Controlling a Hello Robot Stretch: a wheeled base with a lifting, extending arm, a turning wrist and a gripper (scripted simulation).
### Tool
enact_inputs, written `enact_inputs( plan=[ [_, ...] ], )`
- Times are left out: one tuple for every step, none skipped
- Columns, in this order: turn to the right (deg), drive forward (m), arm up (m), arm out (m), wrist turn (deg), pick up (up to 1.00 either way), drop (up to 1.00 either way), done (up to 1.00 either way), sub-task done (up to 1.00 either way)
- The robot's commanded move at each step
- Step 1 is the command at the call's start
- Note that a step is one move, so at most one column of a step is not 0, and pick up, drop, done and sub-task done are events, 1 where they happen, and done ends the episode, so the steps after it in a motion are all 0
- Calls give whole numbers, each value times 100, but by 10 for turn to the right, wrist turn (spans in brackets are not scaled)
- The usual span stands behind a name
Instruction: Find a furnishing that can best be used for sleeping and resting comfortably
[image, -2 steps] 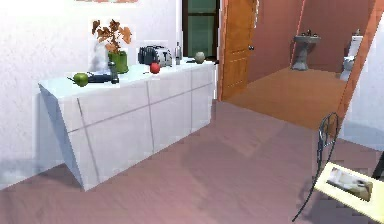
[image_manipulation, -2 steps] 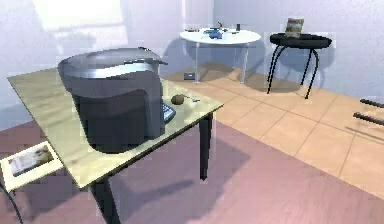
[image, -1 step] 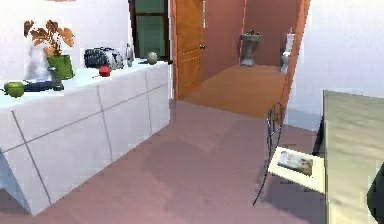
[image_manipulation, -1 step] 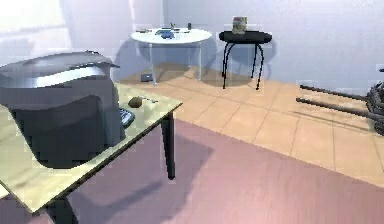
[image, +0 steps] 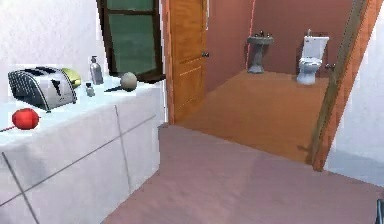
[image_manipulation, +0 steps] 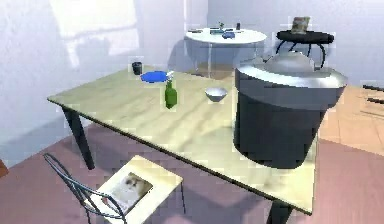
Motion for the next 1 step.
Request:
enact_inputs(
  plan=[
    [0, 25, 0, 0, 0, 0, 0, 0, 0]
  ],
)
